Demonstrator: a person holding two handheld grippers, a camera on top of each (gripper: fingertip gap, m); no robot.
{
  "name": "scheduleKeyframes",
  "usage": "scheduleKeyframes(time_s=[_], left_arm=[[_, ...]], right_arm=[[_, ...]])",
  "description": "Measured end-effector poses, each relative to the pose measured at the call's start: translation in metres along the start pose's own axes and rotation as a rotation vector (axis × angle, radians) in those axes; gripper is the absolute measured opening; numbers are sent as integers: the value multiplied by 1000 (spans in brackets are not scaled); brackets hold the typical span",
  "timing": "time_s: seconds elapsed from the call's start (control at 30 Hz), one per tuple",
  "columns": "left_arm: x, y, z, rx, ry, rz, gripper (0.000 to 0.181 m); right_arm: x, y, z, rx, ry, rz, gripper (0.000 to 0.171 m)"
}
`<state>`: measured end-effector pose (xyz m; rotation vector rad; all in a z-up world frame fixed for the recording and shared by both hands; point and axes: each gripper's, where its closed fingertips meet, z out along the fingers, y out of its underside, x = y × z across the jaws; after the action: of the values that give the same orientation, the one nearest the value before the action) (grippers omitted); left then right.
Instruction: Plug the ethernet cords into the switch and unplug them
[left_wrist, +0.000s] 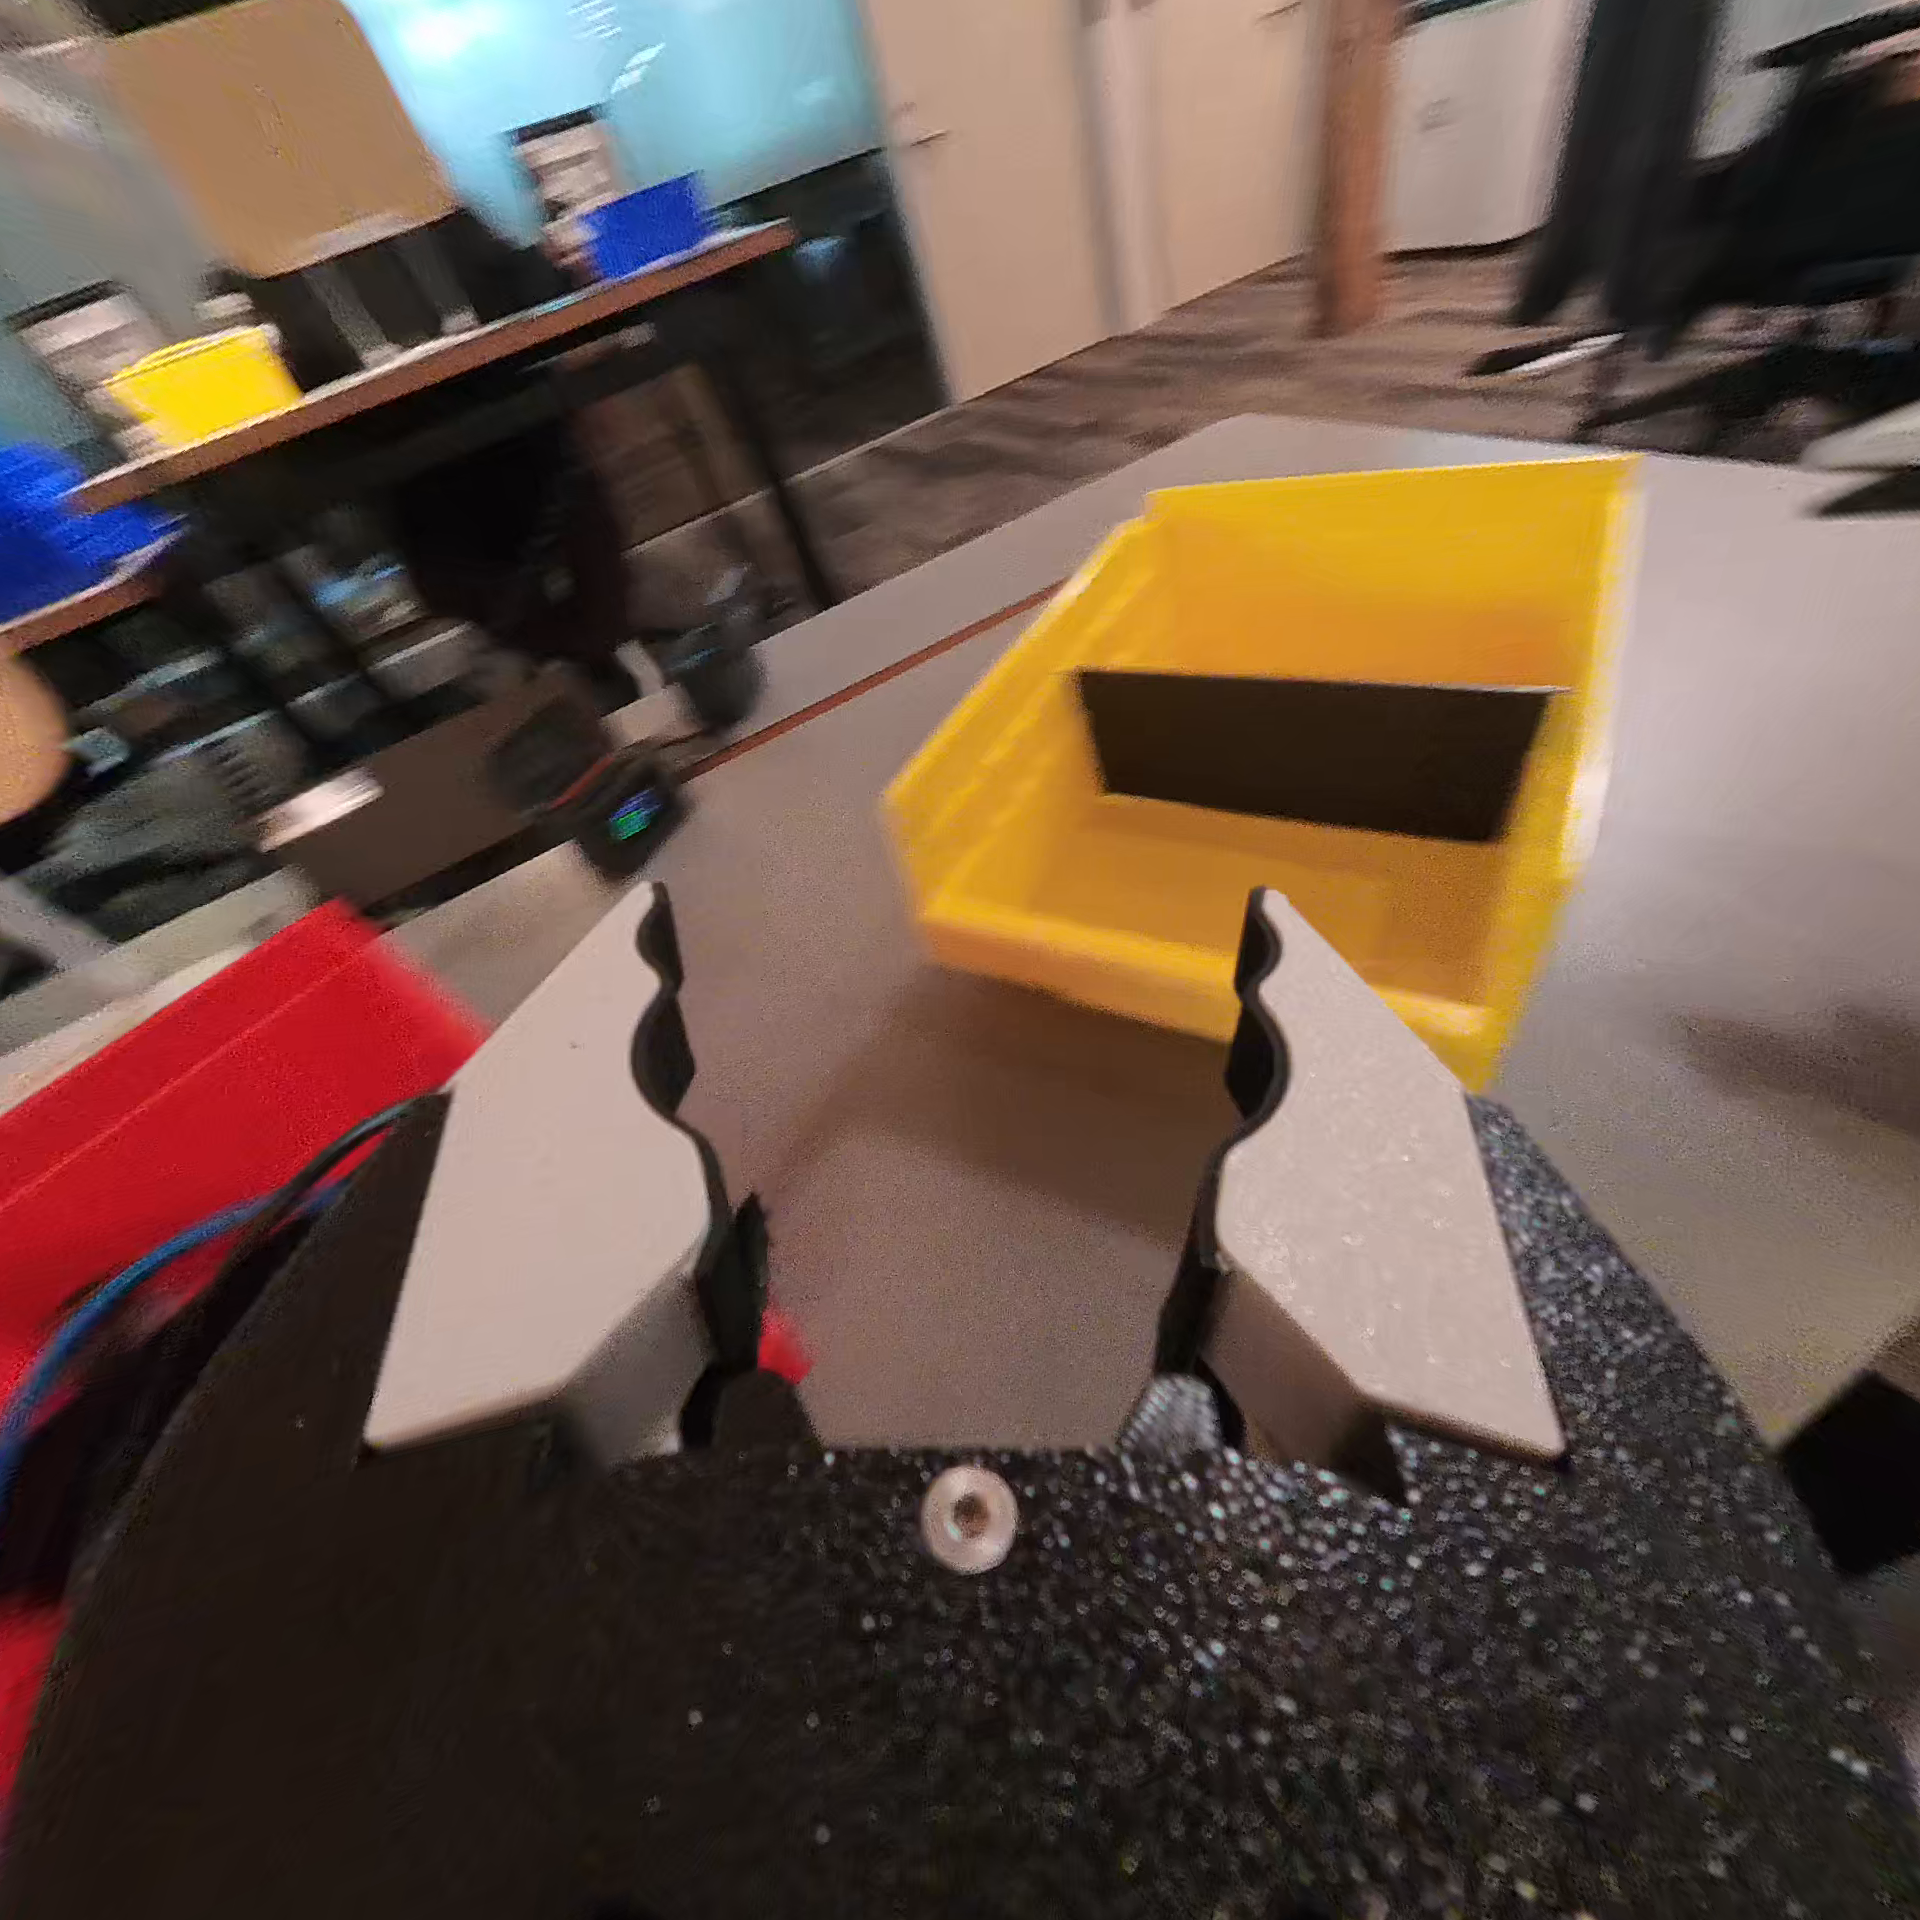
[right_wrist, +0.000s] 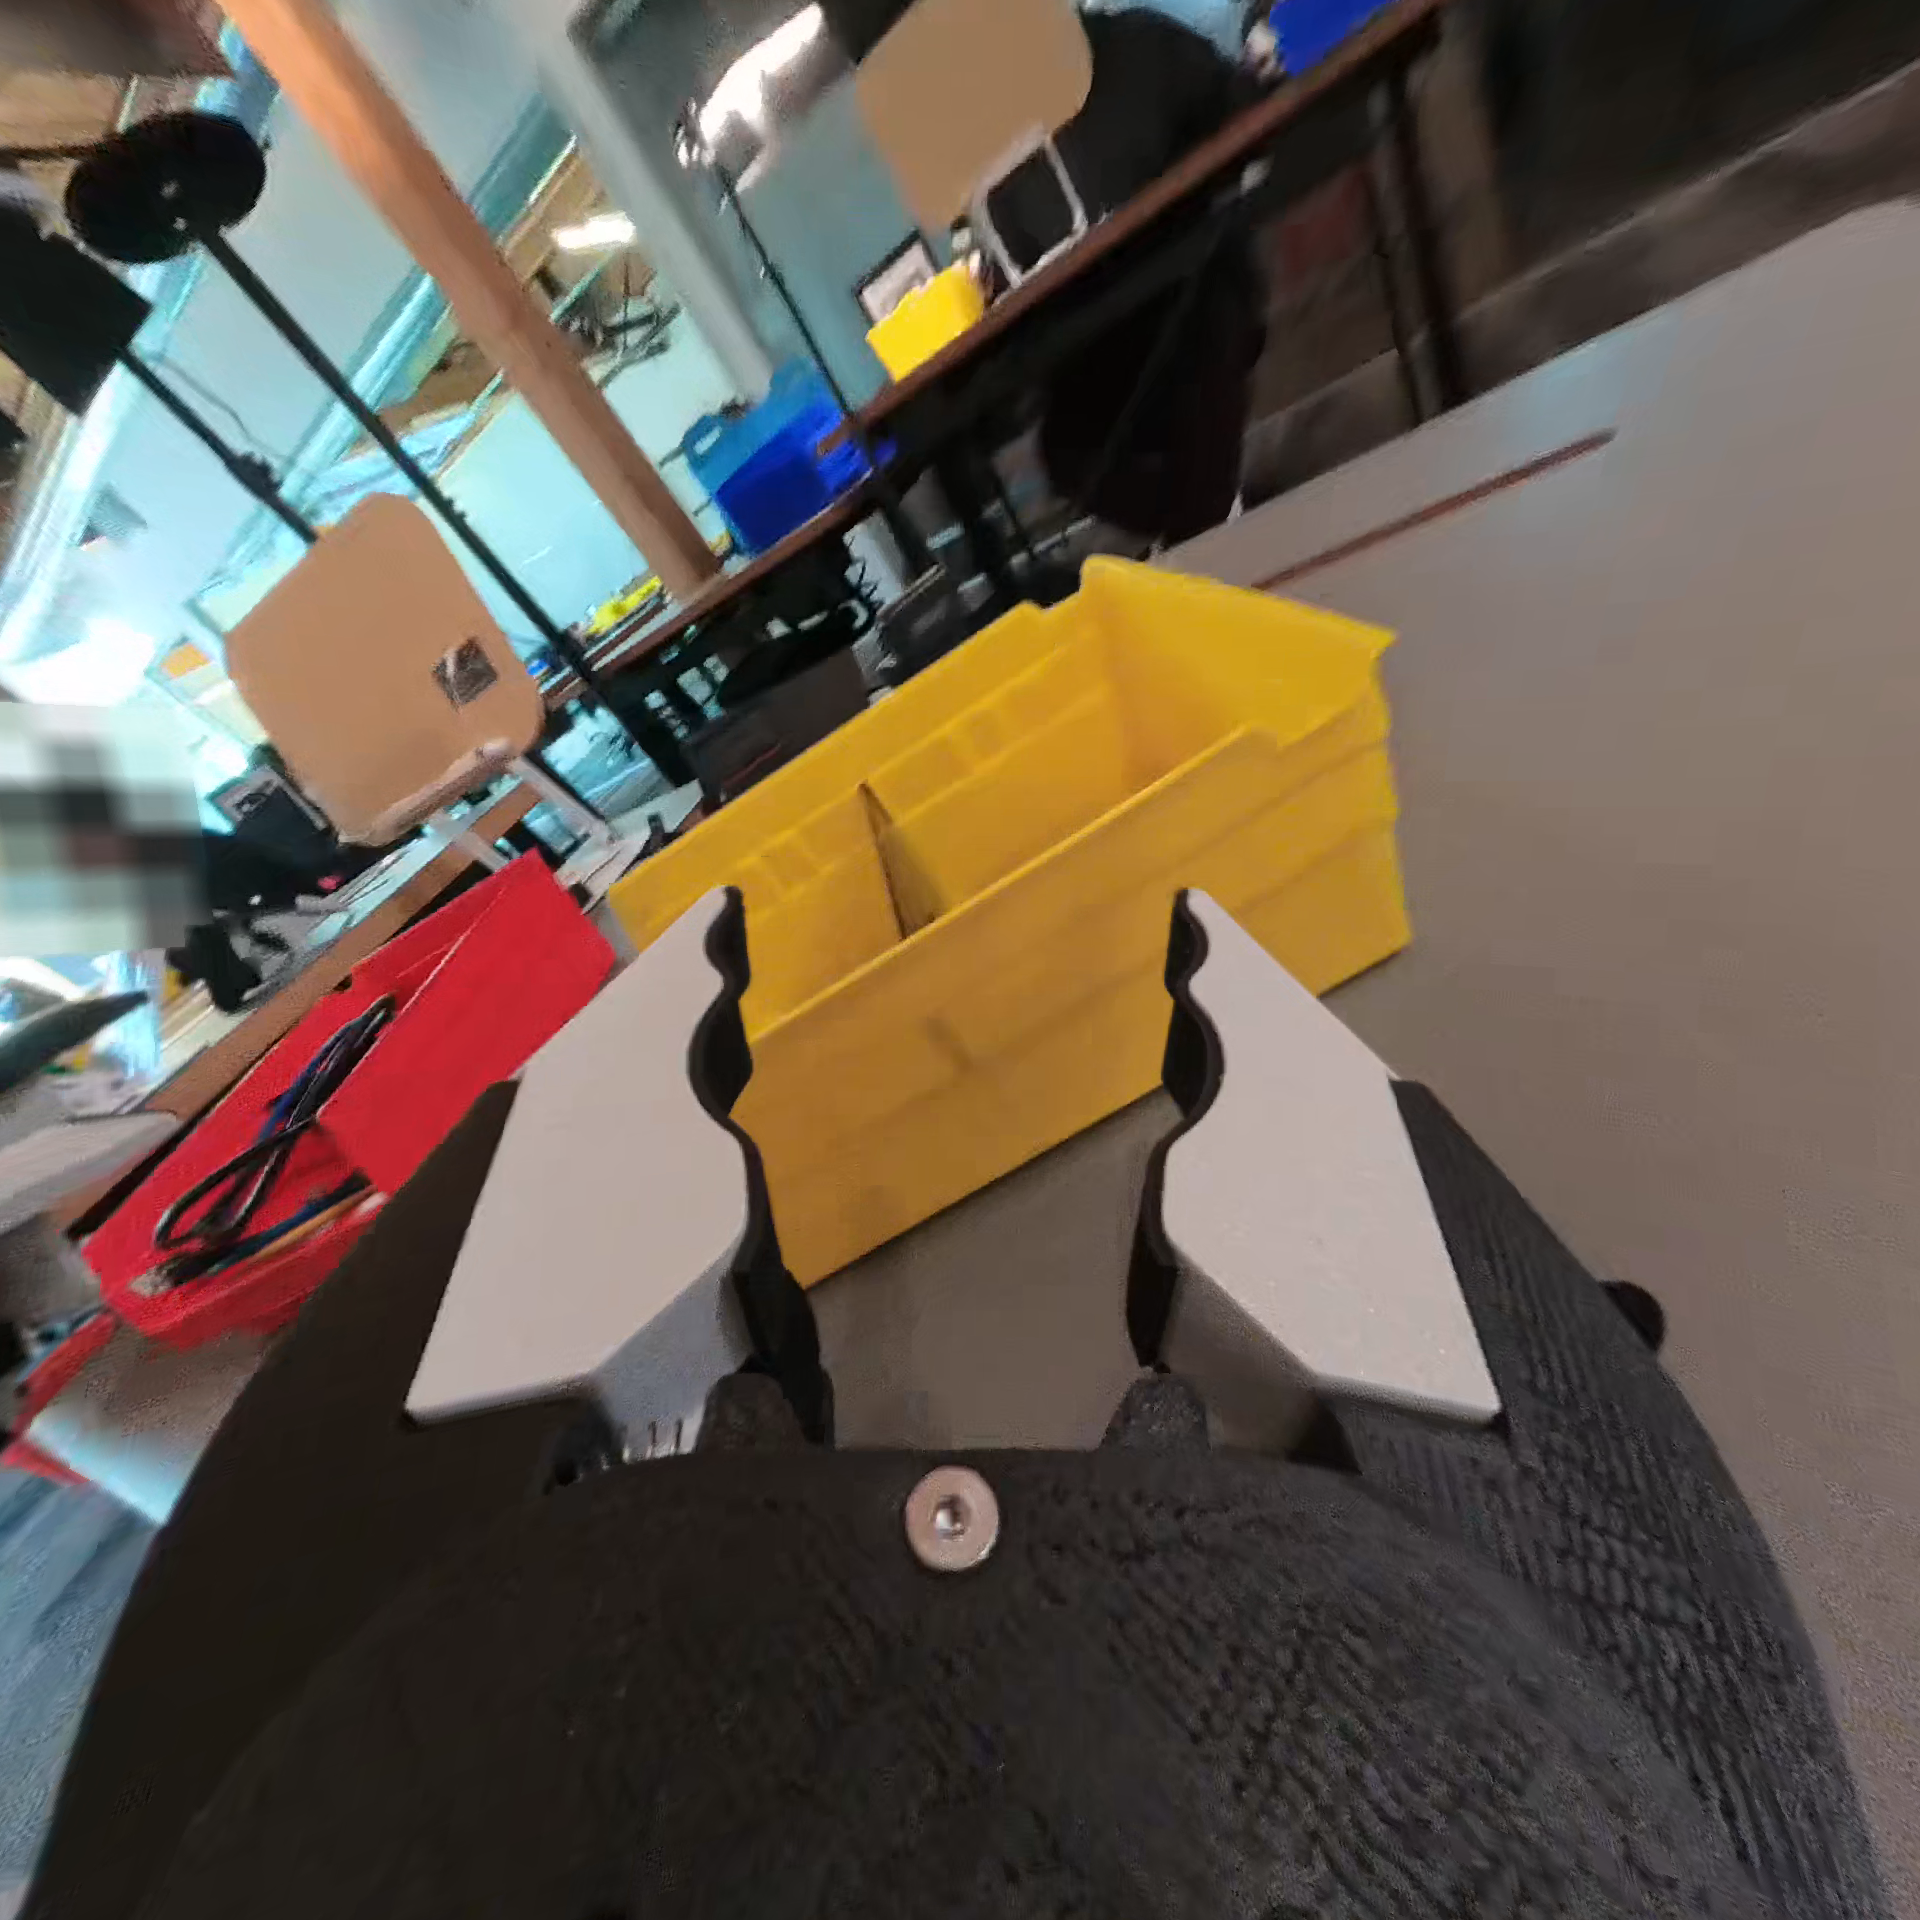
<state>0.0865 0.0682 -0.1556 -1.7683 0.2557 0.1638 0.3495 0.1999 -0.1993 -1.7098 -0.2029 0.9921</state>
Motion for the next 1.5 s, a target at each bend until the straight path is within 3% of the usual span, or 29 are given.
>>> scheduleKeyframes(time_s=[0.17, 0.33, 0.5, 0.67, 0.93, 1.23, 1.37, 1.47, 1.5], left_arm=[[-115, 34, -83, -80, -367, -54, 106], [-197, 82, -148, -199, -623, -79, 109], [-237, 140, -145, -377, -629, -115, 118], [-250, 162, -119, -436, -558, -146, 120], [-256, 181, -95, -455, -470, -178, 117], [-260, 187, -91, -448, -433, -188, 114], [-262, 188, -92, -445, -426, -195, 108], [-260, 186, -92, -439, -408, -196, 94], [-258, 185, -92, -438, -397, -198, 86]], right_arm=[[-32, 32, 15, -115, -32, -117, 99], [-41, 50, 31, -153, 117, -330, 127], [-58, 78, 49, -290, 193, -319, 146], [-63, 86, 61, -292, 267, -174, 147], [-56, 101, 54, -449, 358, -192, 134], [0, 52, 7, -431, 625, -357, 121], [15, 37, -3, -449, 670, -394, 102], [-2, 51, 8, -497, 525, -318, 63], [-5, 54, 10, -509, 500, -301, 58]])
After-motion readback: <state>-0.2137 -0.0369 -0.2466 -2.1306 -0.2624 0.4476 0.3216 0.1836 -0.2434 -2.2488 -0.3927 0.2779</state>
